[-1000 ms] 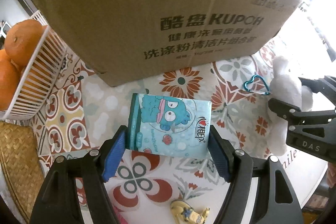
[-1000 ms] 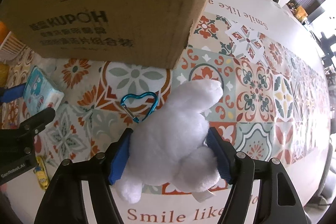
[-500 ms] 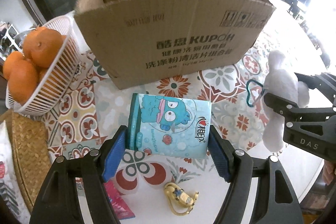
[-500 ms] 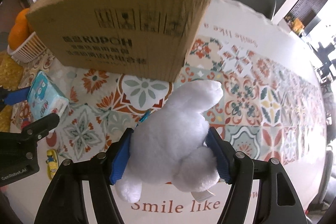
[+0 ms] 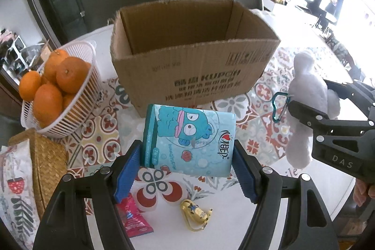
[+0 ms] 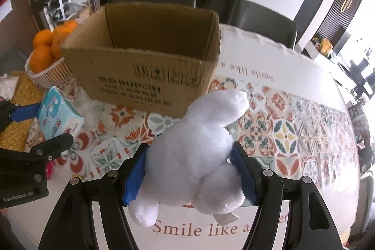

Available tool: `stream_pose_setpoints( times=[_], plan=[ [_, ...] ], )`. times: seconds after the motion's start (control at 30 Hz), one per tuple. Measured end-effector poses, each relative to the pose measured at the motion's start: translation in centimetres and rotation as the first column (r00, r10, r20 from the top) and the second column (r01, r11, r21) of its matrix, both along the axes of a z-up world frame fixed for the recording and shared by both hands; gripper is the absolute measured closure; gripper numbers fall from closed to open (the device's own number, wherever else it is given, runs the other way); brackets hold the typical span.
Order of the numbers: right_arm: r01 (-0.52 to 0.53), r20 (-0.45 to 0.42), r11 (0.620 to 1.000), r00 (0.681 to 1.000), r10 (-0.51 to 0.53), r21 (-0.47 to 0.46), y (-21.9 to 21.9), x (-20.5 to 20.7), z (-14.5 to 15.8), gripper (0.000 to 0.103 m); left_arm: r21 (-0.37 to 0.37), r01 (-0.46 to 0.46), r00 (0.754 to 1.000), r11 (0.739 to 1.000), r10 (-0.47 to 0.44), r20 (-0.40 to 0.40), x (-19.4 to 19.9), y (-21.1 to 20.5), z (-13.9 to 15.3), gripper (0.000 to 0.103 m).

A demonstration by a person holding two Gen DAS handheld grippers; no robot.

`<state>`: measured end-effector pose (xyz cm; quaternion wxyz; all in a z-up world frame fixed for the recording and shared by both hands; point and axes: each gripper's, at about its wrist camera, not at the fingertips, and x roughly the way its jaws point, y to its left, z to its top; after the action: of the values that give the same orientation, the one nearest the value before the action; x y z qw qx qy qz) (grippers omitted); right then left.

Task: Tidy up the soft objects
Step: 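Lift and carry the bunny and tissue packet over the box with both tools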

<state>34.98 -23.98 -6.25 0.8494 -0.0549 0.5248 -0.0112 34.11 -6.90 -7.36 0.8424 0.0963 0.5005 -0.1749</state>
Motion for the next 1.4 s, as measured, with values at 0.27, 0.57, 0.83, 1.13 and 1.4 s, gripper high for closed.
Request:
stream_pose_setpoints(
  times=[0.27, 0.57, 0.83, 1.13, 1.4],
  plan=[
    [-0.005, 0.110, 1.000, 0.994, 0.002, 0.021, 0.3, -0.8, 3.7, 0.033, -0.023, 0.013, 0.997, 1.000, -0.011, 0.077, -0.8, 0.1, 3.2, 0.029],
    [-0.014, 0.199, 0.999, 0.980, 0.003, 0.051, 0.4, -1.2, 7.1, 0.033, -0.039, 0.032, 0.988, 0.999, -0.025, 0.154, -1.6, 0.4, 6.6, 0.029],
    [-0.029, 0.272, 0.997, 0.962, 0.008, 0.074, 0.6, -0.7, 9.7, 0.033, -0.042, 0.038, 0.978, 0.998, -0.029, 0.209, -1.3, 0.6, 9.2, 0.029],
    [-0.057, 0.325, 0.993, 0.945, 0.021, 0.100, 1.0, 0.6, 11.7, 0.033, -0.044, 0.045, 0.967, 0.998, -0.033, 0.252, -0.3, 0.6, 11.2, 0.029],
    [-0.075, 0.346, 0.987, 0.938, 0.022, 0.139, 1.0, 3.0, 12.6, 0.033, -0.060, 0.042, 0.964, 0.997, -0.024, 0.266, 2.1, 0.8, 12.1, 0.029]
  ],
)
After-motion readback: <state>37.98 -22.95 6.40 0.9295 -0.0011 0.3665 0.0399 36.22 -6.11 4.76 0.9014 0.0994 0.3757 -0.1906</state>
